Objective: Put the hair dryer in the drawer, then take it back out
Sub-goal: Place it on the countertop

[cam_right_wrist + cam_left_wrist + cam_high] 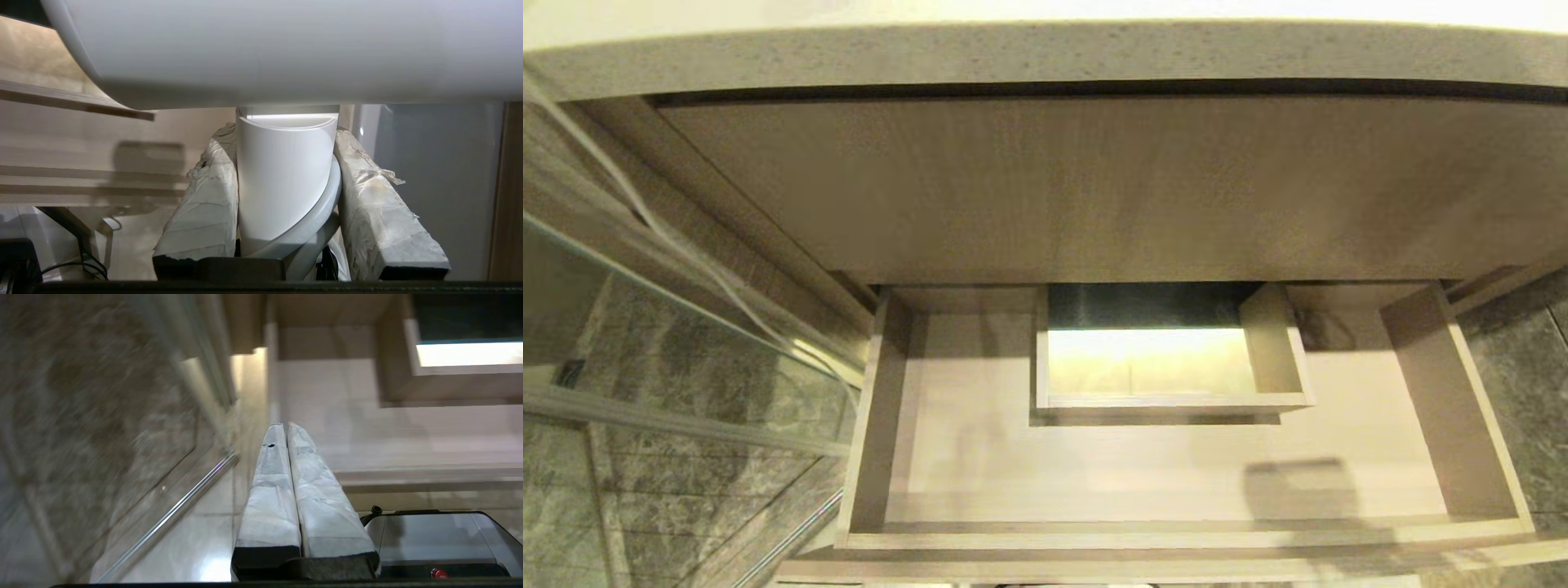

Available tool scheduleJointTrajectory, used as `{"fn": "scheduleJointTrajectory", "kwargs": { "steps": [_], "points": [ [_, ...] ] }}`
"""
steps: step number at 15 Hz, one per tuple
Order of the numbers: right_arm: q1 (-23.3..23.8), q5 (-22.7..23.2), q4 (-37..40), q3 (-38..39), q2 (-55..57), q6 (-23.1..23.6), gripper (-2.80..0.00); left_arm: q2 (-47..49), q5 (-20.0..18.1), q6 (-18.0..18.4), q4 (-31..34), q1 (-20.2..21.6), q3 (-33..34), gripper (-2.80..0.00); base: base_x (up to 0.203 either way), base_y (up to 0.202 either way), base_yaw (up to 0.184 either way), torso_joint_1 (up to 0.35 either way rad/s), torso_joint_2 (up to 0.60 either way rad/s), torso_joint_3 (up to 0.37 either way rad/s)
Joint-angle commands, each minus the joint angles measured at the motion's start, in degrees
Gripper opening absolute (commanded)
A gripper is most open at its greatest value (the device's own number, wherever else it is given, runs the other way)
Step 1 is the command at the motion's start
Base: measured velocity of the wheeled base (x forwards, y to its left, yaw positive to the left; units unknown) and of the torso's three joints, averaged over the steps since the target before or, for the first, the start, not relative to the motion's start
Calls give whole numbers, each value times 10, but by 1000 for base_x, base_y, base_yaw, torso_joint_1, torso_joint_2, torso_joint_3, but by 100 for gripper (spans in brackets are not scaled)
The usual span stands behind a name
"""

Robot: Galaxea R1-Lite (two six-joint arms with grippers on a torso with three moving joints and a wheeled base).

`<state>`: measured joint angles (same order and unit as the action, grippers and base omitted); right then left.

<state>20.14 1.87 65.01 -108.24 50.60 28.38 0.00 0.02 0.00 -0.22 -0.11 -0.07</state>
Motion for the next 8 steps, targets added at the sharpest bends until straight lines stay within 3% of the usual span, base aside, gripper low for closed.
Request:
{"fn": "scheduleJointTrajectory", "kwargs": {
  "steps": [1,6,8],
  "points": [
    [0,0,6,1,3,2,-280,1,0,0,0,0,0,-280,1,6,-113,-2,2,2],
    [9,-3,2,7,33,-2,-280,0,0,0,0,0,0,-280,0,0,-16,0,1,0],
    [10,-4,-1,-2,57,-40,-280,1,0,0,0,0,0,-280,0,0,0,0,0,0]
  ]
}}
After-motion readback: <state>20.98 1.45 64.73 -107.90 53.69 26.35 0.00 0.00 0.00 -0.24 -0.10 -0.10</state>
